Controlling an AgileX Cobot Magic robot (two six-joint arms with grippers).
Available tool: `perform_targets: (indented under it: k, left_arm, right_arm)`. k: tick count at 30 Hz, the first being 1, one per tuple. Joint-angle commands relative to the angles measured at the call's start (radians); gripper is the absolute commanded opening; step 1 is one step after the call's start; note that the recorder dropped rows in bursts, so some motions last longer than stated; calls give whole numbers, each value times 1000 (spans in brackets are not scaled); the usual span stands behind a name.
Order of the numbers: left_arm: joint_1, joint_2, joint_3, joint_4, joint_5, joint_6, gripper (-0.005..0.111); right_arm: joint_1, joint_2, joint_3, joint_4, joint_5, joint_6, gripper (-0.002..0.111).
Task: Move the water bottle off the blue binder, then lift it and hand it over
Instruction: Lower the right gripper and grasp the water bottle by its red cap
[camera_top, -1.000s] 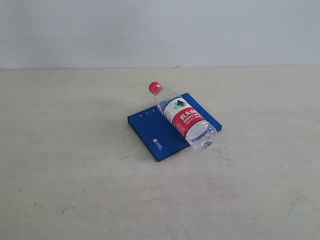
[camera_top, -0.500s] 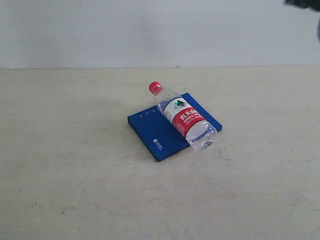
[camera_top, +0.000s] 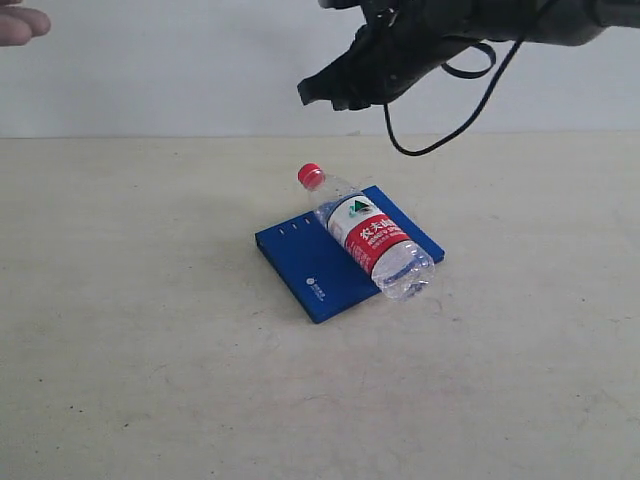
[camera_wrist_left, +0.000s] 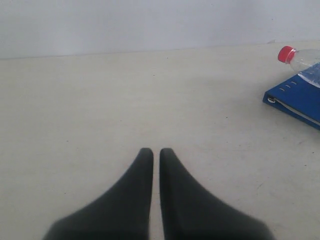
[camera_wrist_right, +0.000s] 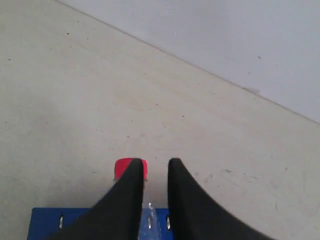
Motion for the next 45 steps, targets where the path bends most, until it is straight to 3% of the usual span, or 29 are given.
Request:
perform_targets:
  k: [1, 3, 5, 22, 28, 32, 36, 37, 41, 45]
  left_arm:
    - [-8, -1, 3, 5, 0, 0, 4]
    - [-8, -1, 3, 5, 0, 0, 4]
    - [-8, -1, 3, 5, 0, 0, 4]
    - [-8, -1, 3, 5, 0, 0, 4]
    - [-8, -1, 3, 5, 0, 0, 4]
    - [-8, -1, 3, 5, 0, 0, 4]
    - [-8, -1, 3, 5, 0, 0, 4]
    - [-8, -1, 3, 5, 0, 0, 4]
    - [-8, -1, 3, 5, 0, 0, 4]
    - [-8, -1, 3, 5, 0, 0, 4]
  right_arm:
    - [5, 91, -99, 8, 71, -69, 47]
    - [5, 119, -135, -2, 112, -65, 68]
    - [5, 137, -164, -2, 147, -22, 77]
    - [5, 281, -172, 175, 93, -35, 72]
    - [5, 303, -172, 211, 92, -41, 48]
    - [5, 303, -172, 211, 79, -8, 37]
    - [3, 303, -172, 211, 80, 29, 12]
    - [3, 301, -172, 211, 82, 31, 0]
    - [3, 266, -172, 144, 90, 42, 0]
    - [3, 192, -172, -153, 52, 208, 0]
